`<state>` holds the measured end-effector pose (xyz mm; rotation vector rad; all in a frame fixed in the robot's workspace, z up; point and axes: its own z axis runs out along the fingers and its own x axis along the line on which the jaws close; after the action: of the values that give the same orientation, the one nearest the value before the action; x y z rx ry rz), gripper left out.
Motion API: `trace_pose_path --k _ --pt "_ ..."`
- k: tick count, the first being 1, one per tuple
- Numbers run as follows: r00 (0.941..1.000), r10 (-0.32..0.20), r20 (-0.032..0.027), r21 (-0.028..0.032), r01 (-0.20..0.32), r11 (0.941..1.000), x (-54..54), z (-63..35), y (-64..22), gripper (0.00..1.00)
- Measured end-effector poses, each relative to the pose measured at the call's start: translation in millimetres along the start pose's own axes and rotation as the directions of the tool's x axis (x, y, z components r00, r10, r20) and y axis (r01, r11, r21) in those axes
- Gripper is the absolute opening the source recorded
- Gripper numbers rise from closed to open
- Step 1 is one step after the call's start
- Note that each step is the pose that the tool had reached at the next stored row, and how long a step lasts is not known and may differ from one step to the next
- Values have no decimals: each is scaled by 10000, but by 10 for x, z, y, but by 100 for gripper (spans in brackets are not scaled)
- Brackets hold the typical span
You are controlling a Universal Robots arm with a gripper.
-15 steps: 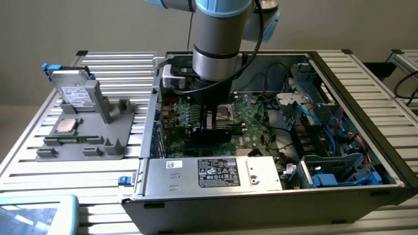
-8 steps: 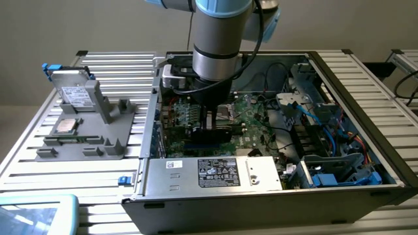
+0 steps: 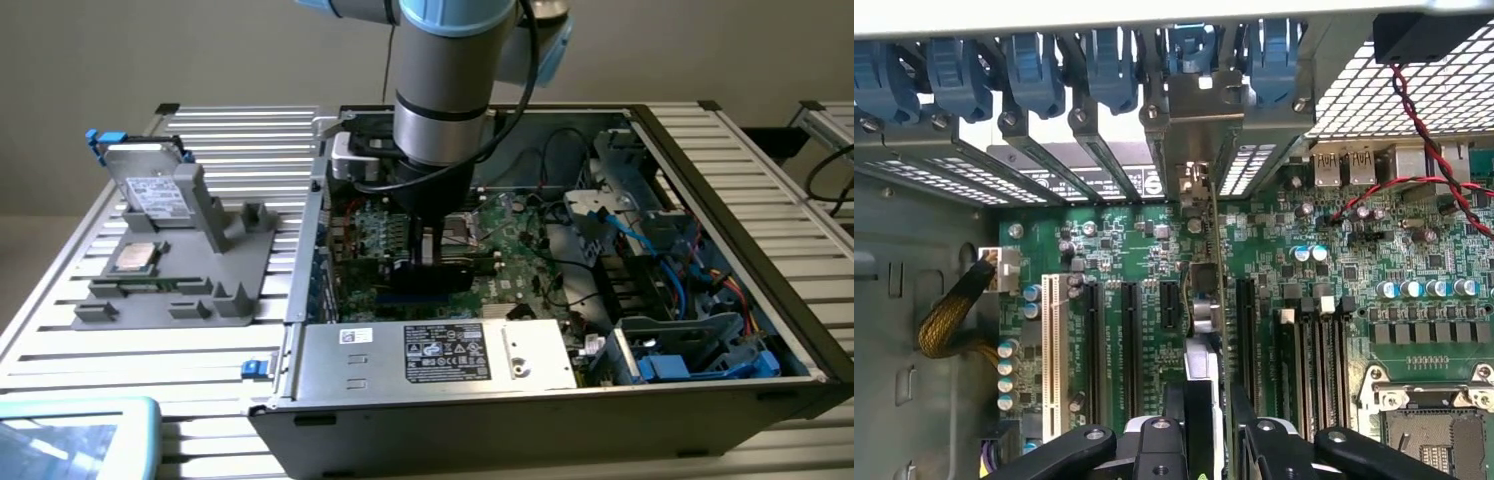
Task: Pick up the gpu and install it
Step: 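Insert the gpu into the slot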
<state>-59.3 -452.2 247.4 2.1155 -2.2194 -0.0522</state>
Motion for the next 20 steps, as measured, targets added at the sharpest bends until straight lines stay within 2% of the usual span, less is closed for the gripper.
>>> trace_pose_path --k 20 --pt "10000 -2 0 -11 2 10000 0 10 -11 27"
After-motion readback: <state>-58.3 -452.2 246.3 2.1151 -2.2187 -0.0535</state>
